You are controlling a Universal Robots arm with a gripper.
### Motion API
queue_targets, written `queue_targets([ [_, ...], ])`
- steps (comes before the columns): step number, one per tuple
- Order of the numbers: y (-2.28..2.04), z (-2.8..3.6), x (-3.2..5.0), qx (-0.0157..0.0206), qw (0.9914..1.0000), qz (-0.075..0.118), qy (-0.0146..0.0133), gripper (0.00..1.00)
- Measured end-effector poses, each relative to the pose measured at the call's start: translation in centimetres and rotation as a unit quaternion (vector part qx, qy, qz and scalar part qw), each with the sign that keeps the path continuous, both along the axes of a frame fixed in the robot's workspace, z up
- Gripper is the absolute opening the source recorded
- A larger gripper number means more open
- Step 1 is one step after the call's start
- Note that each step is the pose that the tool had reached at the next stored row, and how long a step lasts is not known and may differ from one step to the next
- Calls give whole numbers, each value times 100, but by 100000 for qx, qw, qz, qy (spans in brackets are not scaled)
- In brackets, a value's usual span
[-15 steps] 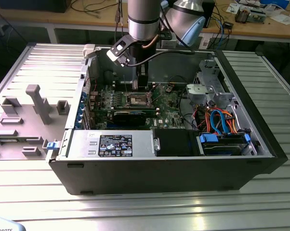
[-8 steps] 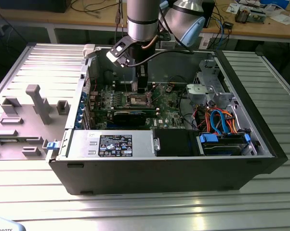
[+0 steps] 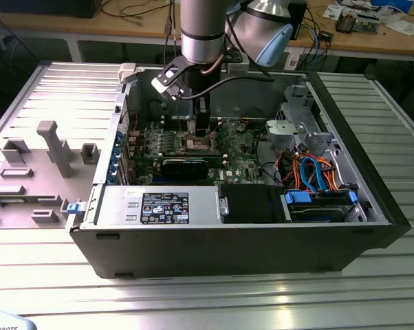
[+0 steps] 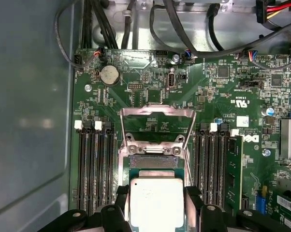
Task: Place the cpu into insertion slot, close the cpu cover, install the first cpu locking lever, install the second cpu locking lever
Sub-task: 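Place the cpu into insertion slot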
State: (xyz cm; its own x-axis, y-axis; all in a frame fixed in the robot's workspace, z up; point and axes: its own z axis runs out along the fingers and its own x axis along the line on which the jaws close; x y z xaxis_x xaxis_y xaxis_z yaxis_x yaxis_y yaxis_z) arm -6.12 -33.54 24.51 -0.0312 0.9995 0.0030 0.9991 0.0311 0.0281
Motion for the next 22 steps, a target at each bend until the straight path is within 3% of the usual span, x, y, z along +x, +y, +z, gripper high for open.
queue_targets([
  [6,0,-98,-12,42,100000,6,-19,54],
  [9,3,-134,-13,42,99998,17,-605,54],
  [15,36,-231,-12,30,99991,-1159,-629,54],
  [22,33,-324,-37,30,99989,-1278,-705,54],
])
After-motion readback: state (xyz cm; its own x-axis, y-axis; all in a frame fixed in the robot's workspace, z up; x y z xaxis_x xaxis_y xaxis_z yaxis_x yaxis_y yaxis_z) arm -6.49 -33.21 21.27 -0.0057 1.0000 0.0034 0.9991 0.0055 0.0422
